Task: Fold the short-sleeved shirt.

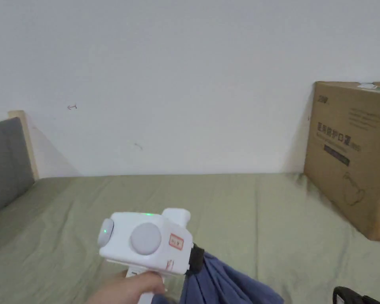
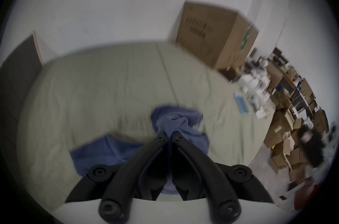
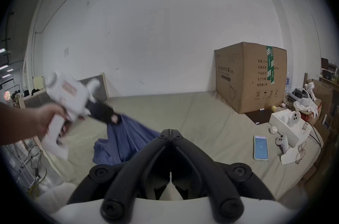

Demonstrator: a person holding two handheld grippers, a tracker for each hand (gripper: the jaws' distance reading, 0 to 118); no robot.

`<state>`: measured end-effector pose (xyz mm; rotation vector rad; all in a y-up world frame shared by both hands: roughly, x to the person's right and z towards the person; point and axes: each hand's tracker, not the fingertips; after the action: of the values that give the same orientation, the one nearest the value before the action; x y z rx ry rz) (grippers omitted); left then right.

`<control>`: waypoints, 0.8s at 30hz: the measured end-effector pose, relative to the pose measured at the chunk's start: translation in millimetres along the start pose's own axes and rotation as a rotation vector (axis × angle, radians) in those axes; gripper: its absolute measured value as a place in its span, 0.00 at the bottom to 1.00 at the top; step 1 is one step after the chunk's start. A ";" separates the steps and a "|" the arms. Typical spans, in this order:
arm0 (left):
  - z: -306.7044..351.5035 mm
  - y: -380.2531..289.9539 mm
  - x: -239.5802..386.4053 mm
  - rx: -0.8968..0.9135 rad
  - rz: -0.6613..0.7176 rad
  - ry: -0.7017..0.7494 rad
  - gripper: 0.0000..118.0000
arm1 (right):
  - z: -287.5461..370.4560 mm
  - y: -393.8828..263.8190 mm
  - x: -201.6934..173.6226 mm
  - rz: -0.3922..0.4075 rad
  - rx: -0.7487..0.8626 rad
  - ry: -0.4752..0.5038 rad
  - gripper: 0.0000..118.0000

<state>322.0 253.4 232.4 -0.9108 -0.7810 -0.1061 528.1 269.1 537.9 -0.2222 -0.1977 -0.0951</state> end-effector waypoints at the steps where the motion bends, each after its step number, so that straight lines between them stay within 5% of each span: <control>1: -19.9 -11.8 -4.6 -0.030 0.024 0.021 0.02 | -2.2 -3.0 2.8 0.007 -0.017 -0.006 0.00; 3: -46.6 -37.8 -13.9 -0.108 0.073 0.038 0.17 | -7.0 -9.9 7.2 0.010 -0.051 -0.019 0.00; 4: -54.6 -48.1 -20.0 -0.114 0.098 0.033 0.39 | -9.2 -13.4 8.9 0.005 -0.067 -0.020 0.00; 7: -59.5 -62.3 -34.2 -0.139 0.173 0.027 0.67 | -14.5 -22.5 10.0 -0.016 -0.113 -0.015 0.00; 8: -55.6 -63.0 -37.5 -0.135 0.163 0.033 0.93 | -15.9 -24.2 9.4 -0.020 -0.120 -0.014 0.00; 9: -45.0 -62.4 -39.8 -0.090 0.161 0.044 0.99 | -16.7 -24.4 8.1 -0.024 -0.122 -0.015 0.00; 17: 113.6 -73.3 -36.3 0.386 0.119 0.041 0.99 | -4.5 2.2 -9.8 0.016 0.011 0.026 0.00; 20: 171.9 -117.3 -24.4 0.665 0.092 0.094 0.91 | 1.8 1.0 -20.2 0.014 0.064 0.000 0.00; 21: 185.9 -134.7 -20.2 0.755 0.083 0.138 0.75 | 2.8 -0.6 -23.5 0.006 0.070 -0.018 0.00; 22: 194.8 -150.6 -15.5 0.827 0.068 0.187 0.46 | 4.4 -3.3 -25.2 -0.011 0.077 -0.019 0.00; 23: 198.9 -162.9 -9.6 0.862 0.066 0.254 0.00 | 6.4 -5.6 -26.0 -0.037 0.091 -0.009 0.00; 24: 200.8 -175.2 -4.8 0.864 0.083 0.349 0.00 | 8.8 -7.9 -27.0 -0.066 0.111 0.009 0.00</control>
<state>136.0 291.4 419.5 -0.0913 -0.3889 0.1400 499.2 265.3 542.5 -0.1051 -0.2005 -0.1505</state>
